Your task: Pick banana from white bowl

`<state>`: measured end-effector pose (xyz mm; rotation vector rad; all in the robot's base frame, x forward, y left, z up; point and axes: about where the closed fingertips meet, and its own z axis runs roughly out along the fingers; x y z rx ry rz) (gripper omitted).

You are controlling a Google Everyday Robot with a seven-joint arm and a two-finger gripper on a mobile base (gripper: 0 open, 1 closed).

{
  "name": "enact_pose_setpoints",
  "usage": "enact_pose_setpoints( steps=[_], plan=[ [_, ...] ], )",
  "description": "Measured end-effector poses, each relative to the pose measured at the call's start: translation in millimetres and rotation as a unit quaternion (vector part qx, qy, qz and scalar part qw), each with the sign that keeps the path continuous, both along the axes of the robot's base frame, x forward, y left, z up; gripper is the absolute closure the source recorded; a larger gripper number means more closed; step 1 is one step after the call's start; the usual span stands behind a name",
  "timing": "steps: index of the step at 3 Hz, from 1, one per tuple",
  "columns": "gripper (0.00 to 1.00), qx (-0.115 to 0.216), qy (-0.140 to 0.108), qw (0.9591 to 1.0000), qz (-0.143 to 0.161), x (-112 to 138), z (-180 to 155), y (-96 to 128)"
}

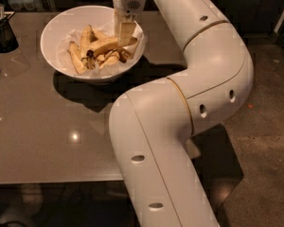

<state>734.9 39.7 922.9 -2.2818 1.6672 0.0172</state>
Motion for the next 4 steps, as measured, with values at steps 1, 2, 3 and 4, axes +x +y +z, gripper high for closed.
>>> enact_pose_setpoints(
  steps=[1,2,3,4],
  plan=[
    [1.00,0.019,-0.039,0.9990,-0.008,6.4,26.7,2.9],
    [1.00,0.042,-0.079,0.9960,-0.006,2.3,64.2,1.8],
    [1.00,0.075,-0.112,0.9907,0.012,-6.1,96.5,0.9],
    [1.00,0.077,-0.116,0.9902,0.013,-7.0,100.1,1.4]
  ],
)
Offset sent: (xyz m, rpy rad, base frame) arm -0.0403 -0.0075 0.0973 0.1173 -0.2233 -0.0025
